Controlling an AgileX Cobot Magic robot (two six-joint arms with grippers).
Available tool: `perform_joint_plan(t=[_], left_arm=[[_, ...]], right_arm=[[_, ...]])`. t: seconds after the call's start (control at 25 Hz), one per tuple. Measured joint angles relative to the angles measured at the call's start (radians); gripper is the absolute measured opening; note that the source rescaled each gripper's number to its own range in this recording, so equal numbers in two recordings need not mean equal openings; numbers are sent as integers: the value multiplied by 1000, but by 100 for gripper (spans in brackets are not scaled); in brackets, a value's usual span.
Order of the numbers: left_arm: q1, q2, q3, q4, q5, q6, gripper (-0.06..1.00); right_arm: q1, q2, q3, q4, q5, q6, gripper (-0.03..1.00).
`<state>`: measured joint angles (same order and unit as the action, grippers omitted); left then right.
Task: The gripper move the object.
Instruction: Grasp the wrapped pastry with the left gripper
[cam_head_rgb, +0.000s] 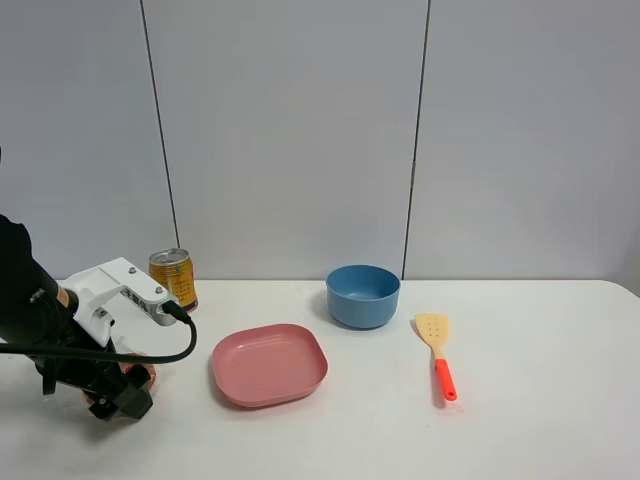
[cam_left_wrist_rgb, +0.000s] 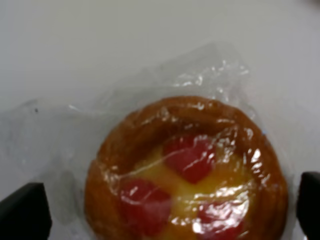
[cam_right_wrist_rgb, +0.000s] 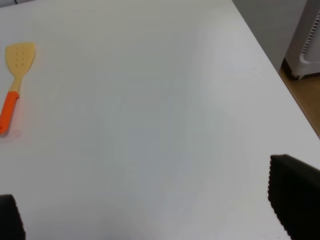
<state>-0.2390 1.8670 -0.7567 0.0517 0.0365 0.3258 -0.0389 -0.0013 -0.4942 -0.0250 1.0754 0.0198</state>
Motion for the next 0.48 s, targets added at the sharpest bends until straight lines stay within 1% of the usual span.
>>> perform_joint_plan(t=[0.28, 0.32, 0.36, 0.4, 0.44, 0.48], left_arm=[[1, 21, 0, 0, -36, 0, 100], [1, 22, 0, 0, -36, 0, 95], [1, 23, 0, 0, -36, 0, 85], [1, 24, 0, 0, -36, 0, 71], [1, 25, 0, 0, -36, 0, 49], [1, 27, 0, 0, -36, 0, 22]], right_arm=[[0, 0, 0, 0, 0, 0, 100], [0, 0, 0, 0, 0, 0, 100], [0, 0, 0, 0, 0, 0, 100], [0, 0, 0, 0, 0, 0, 100], [0, 0, 0, 0, 0, 0, 100], [0, 0, 0, 0, 0, 0, 100]])
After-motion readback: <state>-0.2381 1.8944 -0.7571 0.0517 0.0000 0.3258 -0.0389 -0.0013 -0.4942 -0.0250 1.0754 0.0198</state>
